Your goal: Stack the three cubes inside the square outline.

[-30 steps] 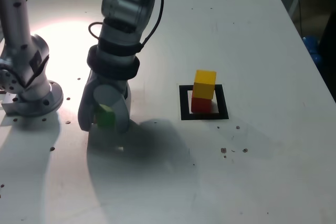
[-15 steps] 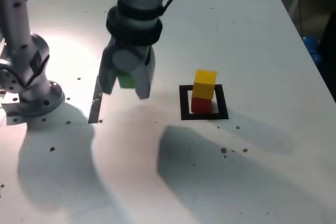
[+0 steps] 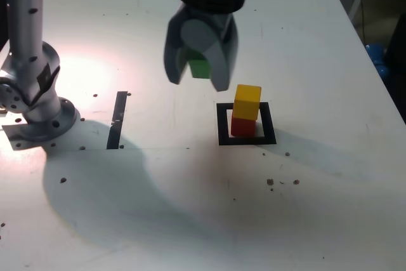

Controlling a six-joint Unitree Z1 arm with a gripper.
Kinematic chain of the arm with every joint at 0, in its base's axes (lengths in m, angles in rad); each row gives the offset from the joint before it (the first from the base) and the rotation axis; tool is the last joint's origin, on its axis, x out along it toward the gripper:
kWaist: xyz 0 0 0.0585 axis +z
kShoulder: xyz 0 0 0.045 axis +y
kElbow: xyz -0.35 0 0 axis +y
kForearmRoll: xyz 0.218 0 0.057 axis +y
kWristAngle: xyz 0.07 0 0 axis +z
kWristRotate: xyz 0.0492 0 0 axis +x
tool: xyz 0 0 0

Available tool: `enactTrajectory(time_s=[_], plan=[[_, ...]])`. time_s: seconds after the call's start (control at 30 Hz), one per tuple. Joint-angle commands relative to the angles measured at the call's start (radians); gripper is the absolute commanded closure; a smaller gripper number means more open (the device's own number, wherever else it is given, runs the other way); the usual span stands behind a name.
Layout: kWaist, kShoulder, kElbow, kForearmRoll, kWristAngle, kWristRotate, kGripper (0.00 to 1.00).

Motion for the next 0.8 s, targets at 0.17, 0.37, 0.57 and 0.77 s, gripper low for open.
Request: enactTrajectory(time_s=[0.17,0.37,0.57,0.77], plan=[[-0.001,0.076,-0.115,0.020,0.001,0.031,0.67],[0.000,0.120,-0.150,0.019,0.001,0.042,0.67],[0.002,0.148,-0.172,0.017,0.001,0.053,0.67],[0.009,0.168,-0.186,0.012,0.008,0.063,0.67]])
